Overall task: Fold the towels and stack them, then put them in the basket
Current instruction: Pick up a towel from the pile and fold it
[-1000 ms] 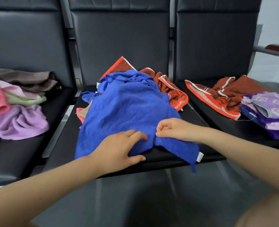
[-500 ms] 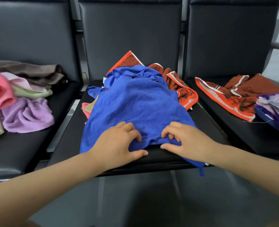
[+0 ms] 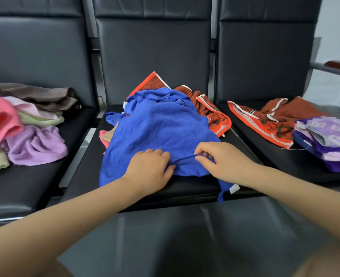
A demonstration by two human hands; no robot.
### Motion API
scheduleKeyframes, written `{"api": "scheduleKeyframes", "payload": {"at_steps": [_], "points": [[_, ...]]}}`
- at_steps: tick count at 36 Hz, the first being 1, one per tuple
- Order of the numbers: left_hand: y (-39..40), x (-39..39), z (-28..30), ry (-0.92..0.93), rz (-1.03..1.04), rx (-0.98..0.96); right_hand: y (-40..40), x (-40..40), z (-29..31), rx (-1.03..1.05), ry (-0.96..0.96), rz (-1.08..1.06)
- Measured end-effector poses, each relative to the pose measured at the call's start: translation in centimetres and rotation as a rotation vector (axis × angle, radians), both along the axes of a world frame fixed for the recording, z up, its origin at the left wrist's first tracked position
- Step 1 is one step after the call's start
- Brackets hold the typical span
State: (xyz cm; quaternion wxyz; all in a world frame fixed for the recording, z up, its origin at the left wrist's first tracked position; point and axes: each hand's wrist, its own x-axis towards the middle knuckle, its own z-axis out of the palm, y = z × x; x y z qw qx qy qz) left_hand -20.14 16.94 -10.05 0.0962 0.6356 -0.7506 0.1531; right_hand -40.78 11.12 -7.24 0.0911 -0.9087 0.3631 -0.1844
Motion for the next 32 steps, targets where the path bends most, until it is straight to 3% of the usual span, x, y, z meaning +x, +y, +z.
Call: {"api": "scheduleKeyframes", "payload": {"at_steps": [4, 10, 14, 20, 22, 28, 32], "points": [[-0.1, 0.7, 0.7, 0.026, 0.031, 0.029, -0.3, -0.8, 0.3, -0.125, 0.202, 0.013], [1.0, 2.5, 1.8, 0.139, 0.052, 0.098, -1.2, -3.6, 0.9, -0.115, 0.291, -0.165], [2.1, 4.4, 2.5, 0.313, 0.045, 0.074, -1.3, -5.5, 1.3, -0.03, 0.144, -0.273], [4.7, 6.7, 4.0, 0.407, -0.01, 0.053, -0.4, -6.2, 2.8, 0.196, -0.404, -0.325], [5.3, 7.6, 4.2, 0.427, -0.032, 0.056, 0.0, -6.2, 3.1, 0.208, -0.492, -0.318], [7.2, 8.9, 4.0, 0.444, -0.073, 0.056, 1.6, -6.5, 2.5, 0.11, -0.331, -0.281], [8.3, 9.7, 3.5, 0.457, -0.079, 0.052, 2.5, -7.2, 2.0, 0.197, -0.208, -0.174]]}}
